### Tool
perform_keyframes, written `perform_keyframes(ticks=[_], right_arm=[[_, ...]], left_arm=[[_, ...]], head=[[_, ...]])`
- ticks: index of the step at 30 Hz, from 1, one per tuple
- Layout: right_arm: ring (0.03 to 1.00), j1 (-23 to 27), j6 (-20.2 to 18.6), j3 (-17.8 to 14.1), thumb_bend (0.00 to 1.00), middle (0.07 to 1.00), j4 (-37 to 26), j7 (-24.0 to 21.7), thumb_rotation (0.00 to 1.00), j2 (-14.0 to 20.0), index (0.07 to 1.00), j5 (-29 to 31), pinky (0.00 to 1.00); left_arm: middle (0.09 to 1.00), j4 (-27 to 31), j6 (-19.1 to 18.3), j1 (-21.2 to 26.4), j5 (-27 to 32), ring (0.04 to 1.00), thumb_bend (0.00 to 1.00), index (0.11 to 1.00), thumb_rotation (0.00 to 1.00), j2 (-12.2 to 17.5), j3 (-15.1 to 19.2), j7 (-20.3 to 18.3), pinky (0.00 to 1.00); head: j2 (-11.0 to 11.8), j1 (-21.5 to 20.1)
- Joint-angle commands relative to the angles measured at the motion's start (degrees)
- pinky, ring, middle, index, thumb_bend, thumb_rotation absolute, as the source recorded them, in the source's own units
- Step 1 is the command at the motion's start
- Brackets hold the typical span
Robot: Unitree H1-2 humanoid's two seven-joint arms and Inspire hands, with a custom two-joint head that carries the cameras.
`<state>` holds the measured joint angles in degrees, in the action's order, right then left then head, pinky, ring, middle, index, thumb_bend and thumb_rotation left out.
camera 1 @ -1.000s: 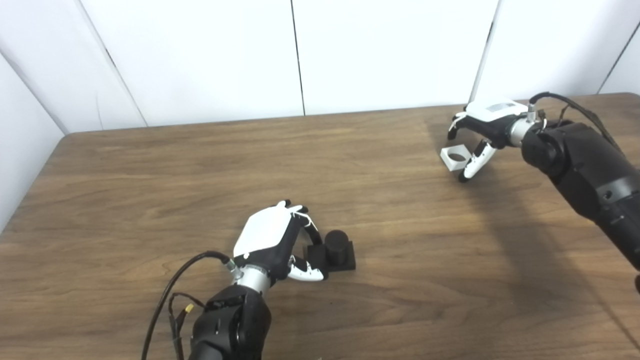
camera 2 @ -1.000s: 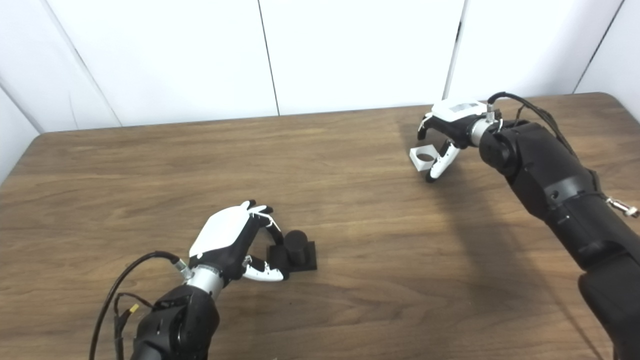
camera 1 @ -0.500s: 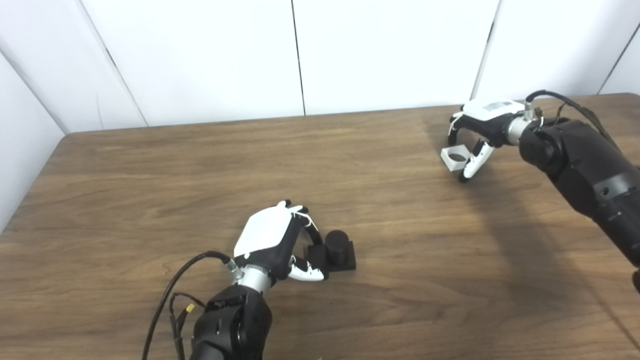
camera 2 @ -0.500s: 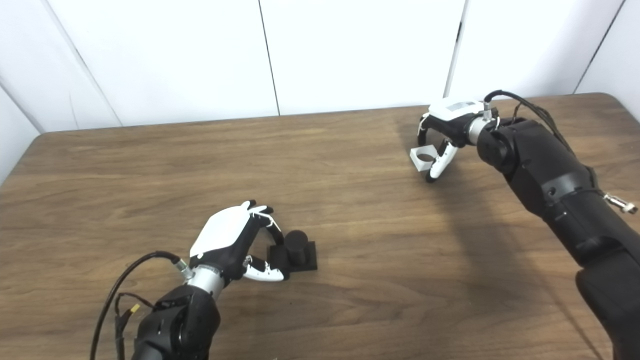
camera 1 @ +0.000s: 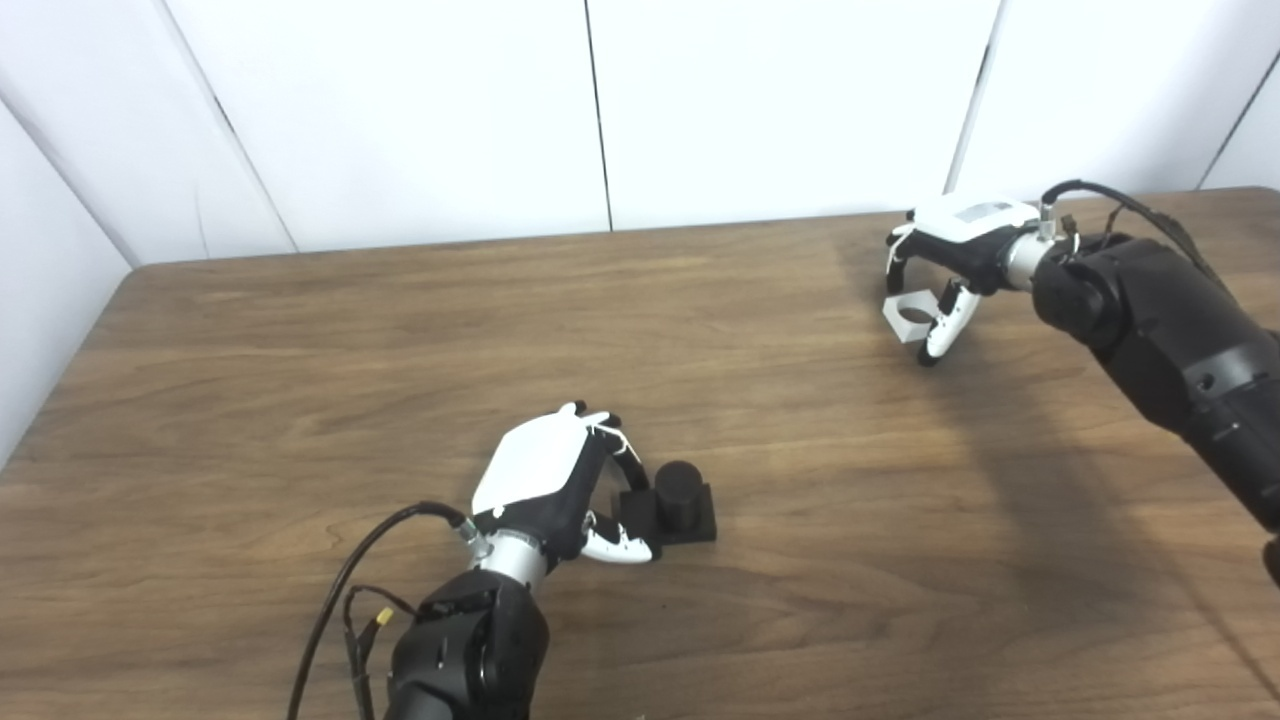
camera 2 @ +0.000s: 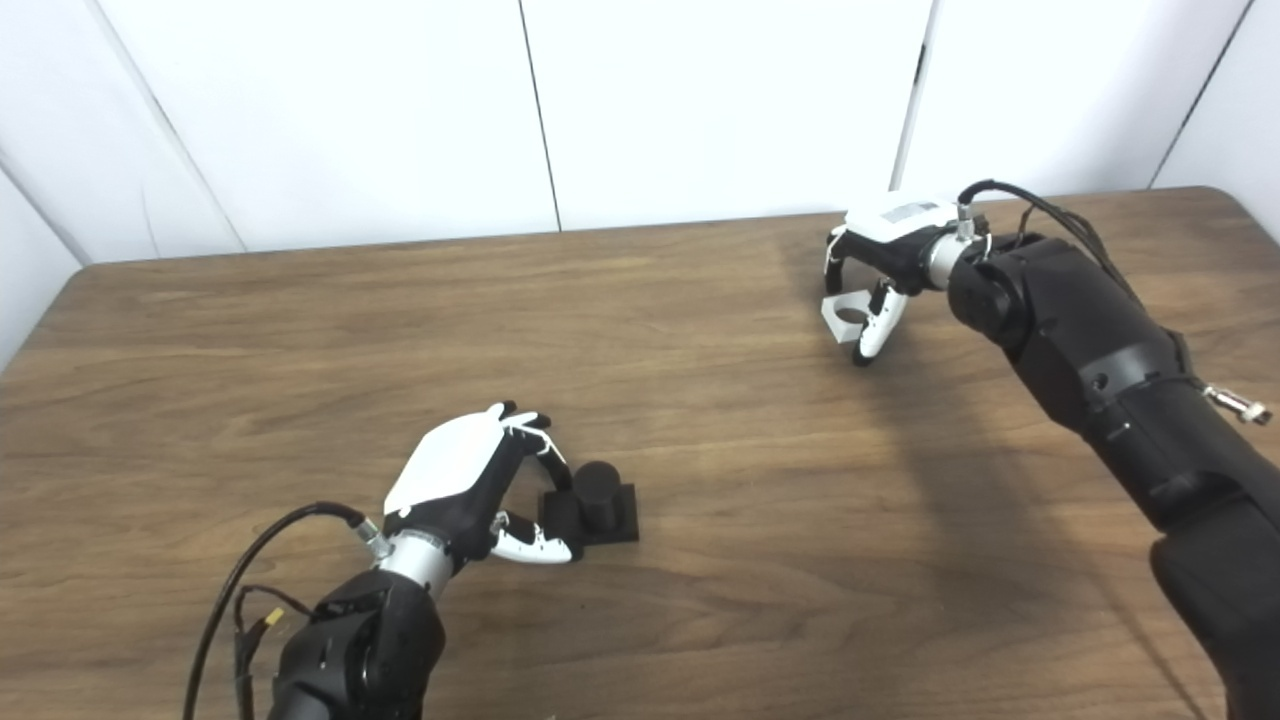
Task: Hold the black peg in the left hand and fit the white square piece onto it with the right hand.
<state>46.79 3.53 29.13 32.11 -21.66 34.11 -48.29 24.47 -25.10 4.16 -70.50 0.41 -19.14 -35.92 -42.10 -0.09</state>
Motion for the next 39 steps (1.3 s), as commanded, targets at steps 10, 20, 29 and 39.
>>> perform_keyframes(ticks=[10,20,29,39], right_arm=[[1.0,1.59,1.51,0.67,0.71,0.917,-0.16,-0.07,0.18,1.45,0.601,-1.11,0.98],[1.0,1.47,2.33,0.08,0.52,0.904,0.12,0.85,0.14,1.67,0.491,-0.87,0.96],[1.0,1.64,2.17,0.15,0.52,0.898,0.27,0.88,0.14,1.85,0.491,-1.1,0.96],[1.0,1.06,2.31,-0.13,0.52,0.898,-0.43,1.13,0.14,2.03,0.491,-0.85,0.94]], left_arm=[[0.905,0.58,0.61,0.65,-0.51,1.0,0.52,0.49,0.06,-0.32,-0.6,-0.13,1.0],[0.907,0.73,0.46,0.69,-0.27,1.0,0.52,0.49,0.06,-0.43,-0.51,-0.29,1.0],[0.909,0.7,0.46,0.66,0.03,1.0,0.52,0.49,0.06,-0.36,-0.38,-0.28,1.0],[0.907,0.6,0.38,0.55,-0.01,1.0,0.52,0.49,0.06,-0.48,-0.31,0.1,1.0]], head=[[-0.01,0.0],[0.09,-0.2],[0.09,-0.28],[0.13,-0.12]])
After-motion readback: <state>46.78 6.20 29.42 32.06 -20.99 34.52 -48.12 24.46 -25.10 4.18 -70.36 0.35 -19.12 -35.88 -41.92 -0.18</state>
